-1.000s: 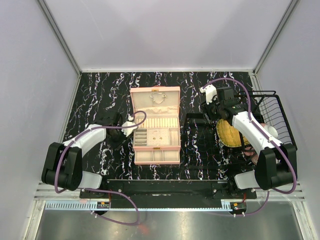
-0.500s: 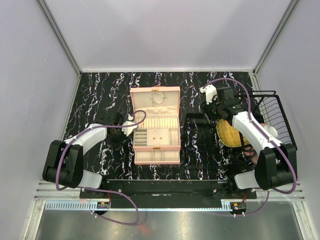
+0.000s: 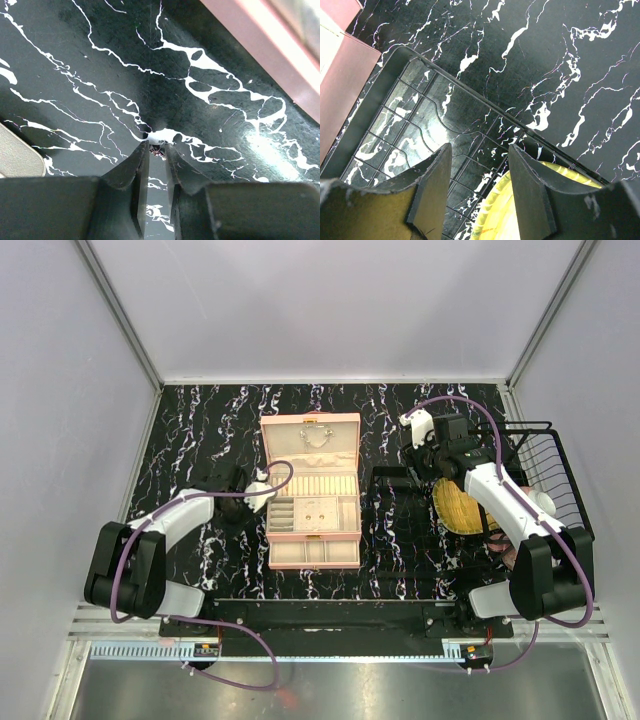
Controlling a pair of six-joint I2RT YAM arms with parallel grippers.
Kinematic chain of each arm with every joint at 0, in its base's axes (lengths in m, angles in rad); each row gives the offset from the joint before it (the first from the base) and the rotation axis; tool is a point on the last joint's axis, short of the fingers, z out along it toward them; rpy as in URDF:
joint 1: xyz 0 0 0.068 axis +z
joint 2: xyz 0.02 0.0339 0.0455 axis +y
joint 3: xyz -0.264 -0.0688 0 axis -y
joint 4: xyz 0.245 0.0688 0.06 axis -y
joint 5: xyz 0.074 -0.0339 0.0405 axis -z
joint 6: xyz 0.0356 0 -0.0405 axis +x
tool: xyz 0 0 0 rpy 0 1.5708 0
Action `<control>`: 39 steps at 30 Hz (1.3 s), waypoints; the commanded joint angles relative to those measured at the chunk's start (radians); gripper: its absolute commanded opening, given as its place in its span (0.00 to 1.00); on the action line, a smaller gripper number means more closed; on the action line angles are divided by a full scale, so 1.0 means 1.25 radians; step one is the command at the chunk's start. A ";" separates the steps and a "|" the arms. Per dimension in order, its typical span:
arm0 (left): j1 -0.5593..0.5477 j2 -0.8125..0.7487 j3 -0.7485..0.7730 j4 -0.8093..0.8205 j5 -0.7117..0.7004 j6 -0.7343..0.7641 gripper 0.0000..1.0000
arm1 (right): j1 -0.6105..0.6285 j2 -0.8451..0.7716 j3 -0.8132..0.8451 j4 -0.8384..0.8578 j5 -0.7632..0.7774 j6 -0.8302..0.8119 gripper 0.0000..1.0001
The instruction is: Organize the mixed jewelry
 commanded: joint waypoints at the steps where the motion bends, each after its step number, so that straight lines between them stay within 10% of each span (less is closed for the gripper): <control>1: 0.000 0.007 -0.039 0.023 -0.040 0.015 0.20 | -0.004 -0.001 0.023 0.007 -0.010 0.006 0.55; 25: 0.000 -0.016 -0.048 -0.014 -0.024 0.031 0.30 | -0.004 -0.002 0.021 0.007 -0.010 0.004 0.55; 39: 0.000 -0.002 -0.064 -0.026 0.004 0.047 0.04 | -0.004 0.000 0.021 0.007 -0.009 0.004 0.55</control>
